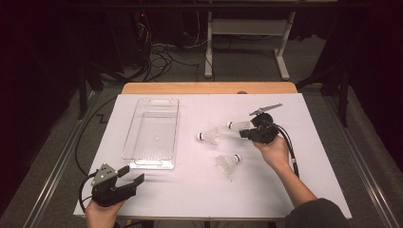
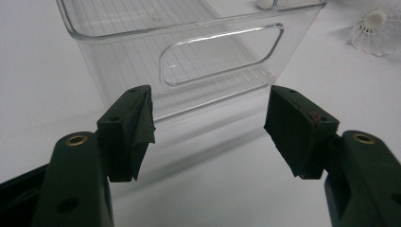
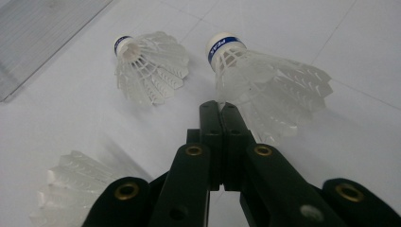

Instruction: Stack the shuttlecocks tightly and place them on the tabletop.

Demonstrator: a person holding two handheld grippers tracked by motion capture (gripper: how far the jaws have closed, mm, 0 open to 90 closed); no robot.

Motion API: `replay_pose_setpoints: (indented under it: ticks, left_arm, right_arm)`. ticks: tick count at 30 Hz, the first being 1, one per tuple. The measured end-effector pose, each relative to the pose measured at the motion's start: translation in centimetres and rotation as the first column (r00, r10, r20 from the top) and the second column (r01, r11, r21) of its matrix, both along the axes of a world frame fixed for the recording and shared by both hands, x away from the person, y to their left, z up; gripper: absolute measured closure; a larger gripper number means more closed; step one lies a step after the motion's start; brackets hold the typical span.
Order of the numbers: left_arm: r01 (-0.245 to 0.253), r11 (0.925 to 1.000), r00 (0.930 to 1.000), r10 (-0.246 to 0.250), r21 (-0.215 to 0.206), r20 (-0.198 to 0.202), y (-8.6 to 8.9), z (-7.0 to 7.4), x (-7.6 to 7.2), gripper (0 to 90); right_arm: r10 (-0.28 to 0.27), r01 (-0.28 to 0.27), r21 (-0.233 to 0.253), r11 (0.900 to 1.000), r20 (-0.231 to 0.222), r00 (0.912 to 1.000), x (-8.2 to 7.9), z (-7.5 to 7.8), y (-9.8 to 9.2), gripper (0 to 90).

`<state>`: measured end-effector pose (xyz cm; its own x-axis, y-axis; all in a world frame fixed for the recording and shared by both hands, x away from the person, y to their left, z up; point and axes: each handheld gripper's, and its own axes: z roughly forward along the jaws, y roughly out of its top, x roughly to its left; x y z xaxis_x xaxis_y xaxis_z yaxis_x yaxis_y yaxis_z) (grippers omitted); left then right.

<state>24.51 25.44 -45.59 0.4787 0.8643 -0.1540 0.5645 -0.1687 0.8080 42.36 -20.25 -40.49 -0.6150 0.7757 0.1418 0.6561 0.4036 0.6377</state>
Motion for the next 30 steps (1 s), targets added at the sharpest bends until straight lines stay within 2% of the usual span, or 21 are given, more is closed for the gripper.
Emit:
replay_pose_setpoints:
  ticks: [13, 30]
  left_arm:
    - [-0.003, 1.0, 1.0, 0.003, 0.004, 0.002, 0.0, 0.0, 0.0, 33.9]
    - [-0.001, 1.0, 1.0, 0.001, 0.006, 0.0, -0.1, 0.0, 0.0, 33.9]
  right_arm:
    - [0.045, -0.045, -0.001, 0.999, -0.005, 0.999, -0.9, -0.2, 0.1, 90.0]
    - [0.102, -0.103, -0.013, 0.995, -0.014, 0.9946, -1.0, -0.6, 1.2, 90.0]
